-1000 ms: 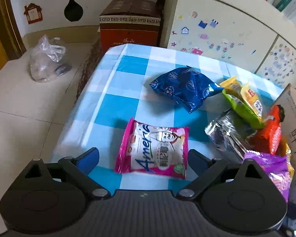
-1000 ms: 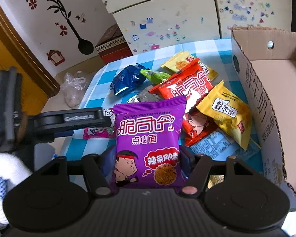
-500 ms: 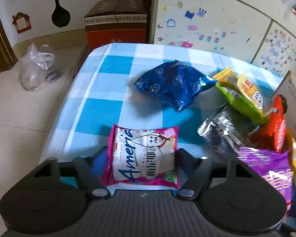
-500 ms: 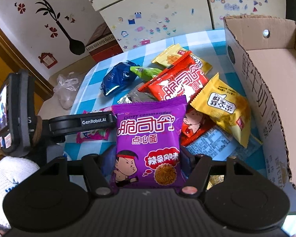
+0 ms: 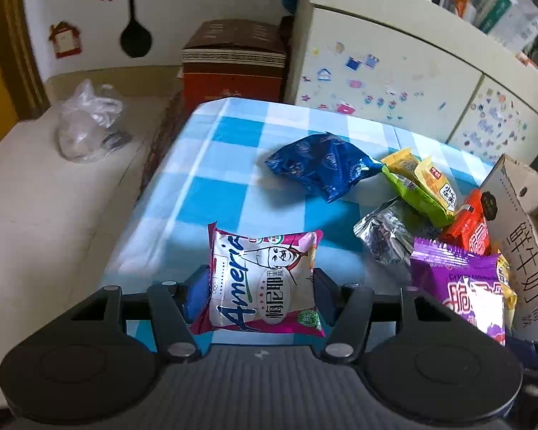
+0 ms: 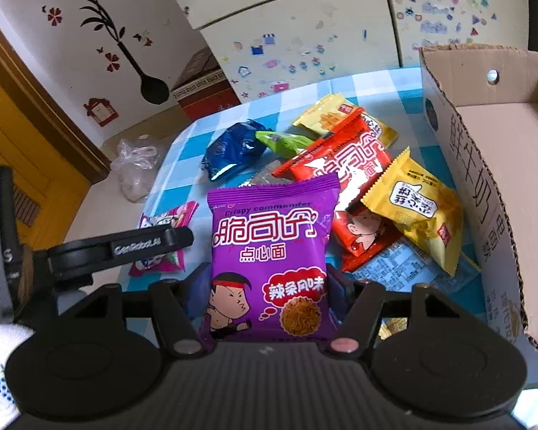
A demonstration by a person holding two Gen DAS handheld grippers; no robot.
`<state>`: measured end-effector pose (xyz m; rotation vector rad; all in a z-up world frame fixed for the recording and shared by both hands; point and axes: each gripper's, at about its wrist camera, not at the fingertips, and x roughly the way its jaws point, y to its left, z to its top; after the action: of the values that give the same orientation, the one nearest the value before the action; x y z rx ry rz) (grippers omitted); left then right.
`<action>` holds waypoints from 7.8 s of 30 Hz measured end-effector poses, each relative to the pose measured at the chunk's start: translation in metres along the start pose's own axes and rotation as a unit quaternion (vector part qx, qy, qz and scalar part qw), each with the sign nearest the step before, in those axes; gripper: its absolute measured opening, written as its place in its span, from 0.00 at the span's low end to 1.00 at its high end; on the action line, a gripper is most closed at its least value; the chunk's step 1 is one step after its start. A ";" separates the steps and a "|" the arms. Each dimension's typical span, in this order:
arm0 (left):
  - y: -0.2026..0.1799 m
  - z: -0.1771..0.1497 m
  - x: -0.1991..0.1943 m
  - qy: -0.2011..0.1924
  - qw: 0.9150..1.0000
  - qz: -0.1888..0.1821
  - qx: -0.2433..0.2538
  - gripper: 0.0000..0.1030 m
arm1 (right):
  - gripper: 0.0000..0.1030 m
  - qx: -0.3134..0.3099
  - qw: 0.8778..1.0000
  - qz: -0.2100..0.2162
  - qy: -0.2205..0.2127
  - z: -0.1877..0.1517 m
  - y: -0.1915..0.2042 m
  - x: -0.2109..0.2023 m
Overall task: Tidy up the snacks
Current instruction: 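Close right gripper on purple bag while left gripper grasps pink America bag, then carry both bags into the cardboard box and open both grippers, then withdraw both grippers from the box back over the snack pile, then move right gripper to red snack bag while left gripper approaches green bag, then close right gripper on red bag while left gripper grasps and lifts green bag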
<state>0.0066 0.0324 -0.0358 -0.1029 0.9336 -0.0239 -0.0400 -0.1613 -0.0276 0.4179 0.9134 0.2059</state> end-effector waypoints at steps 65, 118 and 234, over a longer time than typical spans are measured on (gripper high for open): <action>-0.224 -0.014 -0.081 -0.026 0.977 -0.190 0.090 0.63 | 0.64 0.240 0.949 -0.091 -0.184 0.033 -0.152 -0.184; -0.117 0.066 -0.015 -0.016 0.995 -0.076 0.065 0.99 | 0.83 0.039 0.991 -0.011 -0.126 0.030 -0.061 -0.108; -0.030 0.026 0.062 0.116 0.991 0.000 0.063 0.88 | 0.93 -0.079 0.994 -0.067 0.025 -0.019 0.017 0.033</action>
<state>0.0652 0.0005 -0.0669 0.0174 1.1619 -0.0963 -0.0356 -0.1297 -0.0549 0.2045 0.9637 0.1657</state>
